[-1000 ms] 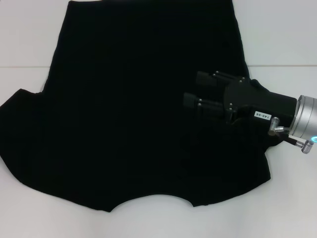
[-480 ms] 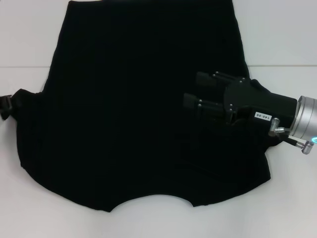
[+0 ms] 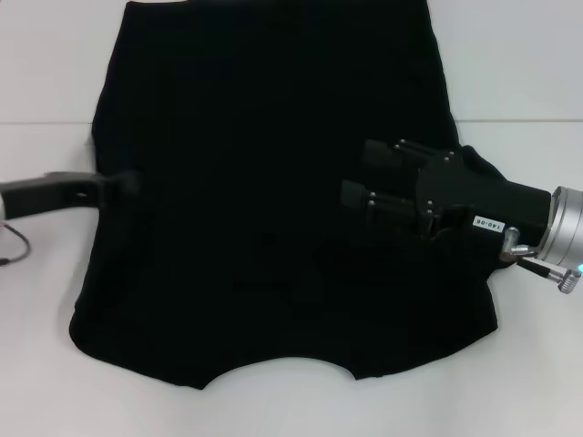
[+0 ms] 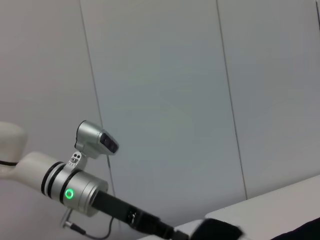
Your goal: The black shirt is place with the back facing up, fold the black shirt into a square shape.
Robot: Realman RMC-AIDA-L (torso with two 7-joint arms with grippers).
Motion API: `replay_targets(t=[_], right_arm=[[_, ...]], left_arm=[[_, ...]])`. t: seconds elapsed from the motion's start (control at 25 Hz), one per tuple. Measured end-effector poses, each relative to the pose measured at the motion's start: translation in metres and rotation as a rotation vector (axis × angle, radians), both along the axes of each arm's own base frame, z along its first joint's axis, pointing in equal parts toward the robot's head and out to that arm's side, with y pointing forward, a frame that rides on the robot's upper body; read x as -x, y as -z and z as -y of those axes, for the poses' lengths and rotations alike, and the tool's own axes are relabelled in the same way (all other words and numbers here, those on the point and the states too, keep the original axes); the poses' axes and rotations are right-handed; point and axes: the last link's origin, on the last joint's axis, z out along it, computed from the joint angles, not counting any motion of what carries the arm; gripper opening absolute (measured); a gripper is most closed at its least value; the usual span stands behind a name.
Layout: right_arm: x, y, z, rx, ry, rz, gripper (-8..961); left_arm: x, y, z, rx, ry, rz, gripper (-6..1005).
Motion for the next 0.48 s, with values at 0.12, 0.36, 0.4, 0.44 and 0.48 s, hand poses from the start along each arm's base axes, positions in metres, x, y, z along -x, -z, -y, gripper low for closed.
replay_targets(t=[0.12,0.36,0.4,0.44,0.48], right_arm=[[0.000,0.000,0.001,-0.001,-0.004,-0.003,795],[0.000,0.000,0.002,-0.001,-0.006,-0.008,795],[0.000,0.000,0.002,-0.001,-0.006,-0.008,795],[0.000,0.000,0.002,-0.001,-0.006,-0.008,795],[0.000,-0.001,0.002,-0.001,-0.006,-0.009,795]], left_arm=[[-0.005,0.019,0.005,0.043,0.058,-0.009,121],[-0.008,0.046,0.010,0.086,0.059,-0.009,129],[-0.010,0.049,0.011,0.089,0.063,-0.010,130],[-0.011,0.052,0.011,0.091,0.066,-0.011,131],[-0.012,0.053,0.011,0.091,0.071,-0.011,133]])
